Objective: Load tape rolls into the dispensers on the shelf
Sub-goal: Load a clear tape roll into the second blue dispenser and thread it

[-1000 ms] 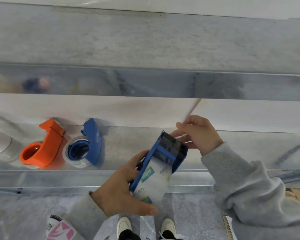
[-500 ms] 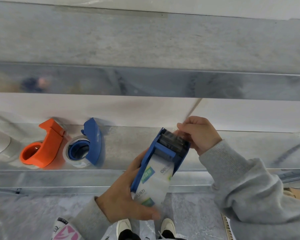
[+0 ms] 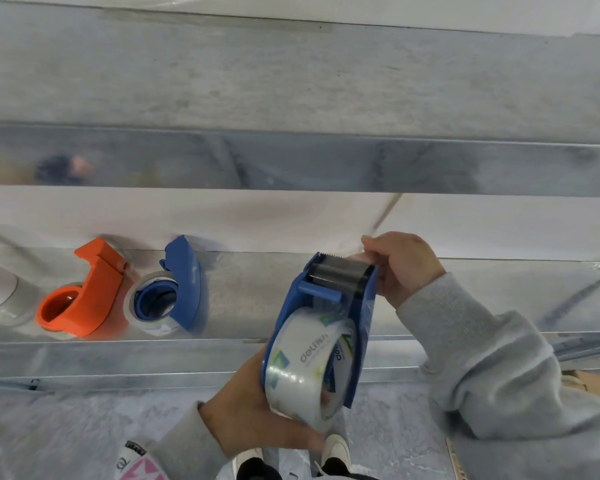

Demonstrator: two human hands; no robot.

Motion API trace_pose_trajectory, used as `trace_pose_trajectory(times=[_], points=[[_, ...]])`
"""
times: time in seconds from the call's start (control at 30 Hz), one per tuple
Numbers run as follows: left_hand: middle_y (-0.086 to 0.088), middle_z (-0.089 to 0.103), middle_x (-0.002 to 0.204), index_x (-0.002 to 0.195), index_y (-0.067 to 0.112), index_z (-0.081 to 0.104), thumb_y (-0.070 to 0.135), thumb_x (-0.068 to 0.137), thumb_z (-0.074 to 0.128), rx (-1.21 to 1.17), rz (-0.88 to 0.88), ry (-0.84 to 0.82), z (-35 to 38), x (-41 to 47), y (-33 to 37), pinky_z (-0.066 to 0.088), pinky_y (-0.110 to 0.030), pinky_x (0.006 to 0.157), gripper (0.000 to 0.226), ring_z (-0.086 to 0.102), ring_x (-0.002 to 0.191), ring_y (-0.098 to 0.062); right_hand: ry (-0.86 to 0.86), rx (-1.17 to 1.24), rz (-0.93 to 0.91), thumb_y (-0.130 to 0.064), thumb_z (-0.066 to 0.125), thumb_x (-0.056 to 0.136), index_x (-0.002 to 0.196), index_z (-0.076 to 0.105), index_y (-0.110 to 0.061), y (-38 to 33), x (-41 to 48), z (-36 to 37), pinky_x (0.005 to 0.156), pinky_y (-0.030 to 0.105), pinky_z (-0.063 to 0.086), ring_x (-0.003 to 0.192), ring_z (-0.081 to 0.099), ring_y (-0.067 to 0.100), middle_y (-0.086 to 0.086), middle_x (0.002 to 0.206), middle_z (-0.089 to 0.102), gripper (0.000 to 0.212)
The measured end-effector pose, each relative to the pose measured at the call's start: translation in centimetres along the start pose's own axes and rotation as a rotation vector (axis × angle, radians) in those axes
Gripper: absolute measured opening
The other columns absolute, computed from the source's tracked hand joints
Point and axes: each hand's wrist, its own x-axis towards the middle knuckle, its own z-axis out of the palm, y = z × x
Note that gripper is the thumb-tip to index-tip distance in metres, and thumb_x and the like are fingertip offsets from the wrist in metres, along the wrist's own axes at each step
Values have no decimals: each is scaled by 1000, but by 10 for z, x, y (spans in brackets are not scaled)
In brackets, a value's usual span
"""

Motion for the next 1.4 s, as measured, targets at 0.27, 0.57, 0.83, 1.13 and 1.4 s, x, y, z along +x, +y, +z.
trace_pose_trajectory(times=[0.27,0.57,0.83,1.13,1.4], points=[[11,76,90,92,36,75,40,54,88,-234,167,46,4,7,0,56,-25,78,41,69,89,-5,-105,522,376,-11,44,94,107,61,4,35,6,1,65,47,58,74,68,37,23,101,65,26],[-6,71,88,72,15,77,36,42,95,-575,141,133,7,18,-16,38,-50,93,41,50,101,-37,-208,633,305,-16,46,88,101,63,-2,50,0,8,61,37,59,64,66,30,14,84,68,25],[0,74,101,83,22,78,29,49,93,-772,139,81,8,22,-7,53,-27,87,38,66,107,-15,-193,602,268,-44,73,69,103,56,-16,63,4,11,94,46,46,95,53,32,12,109,48,47],[-19,69,114,99,17,73,23,31,98,-932,42,287,-1,35,-17,55,-45,90,73,67,105,-33,-170,262,96,-28,72,70,111,65,-6,87,0,26,84,49,51,92,61,35,19,105,67,47],[-18,66,119,116,17,55,32,37,97,-883,0,321,-19,47,-34,57,-40,87,90,64,110,-33,-102,-60,20,0,69,73,110,65,-16,101,18,39,77,47,58,86,69,30,10,100,71,41]])
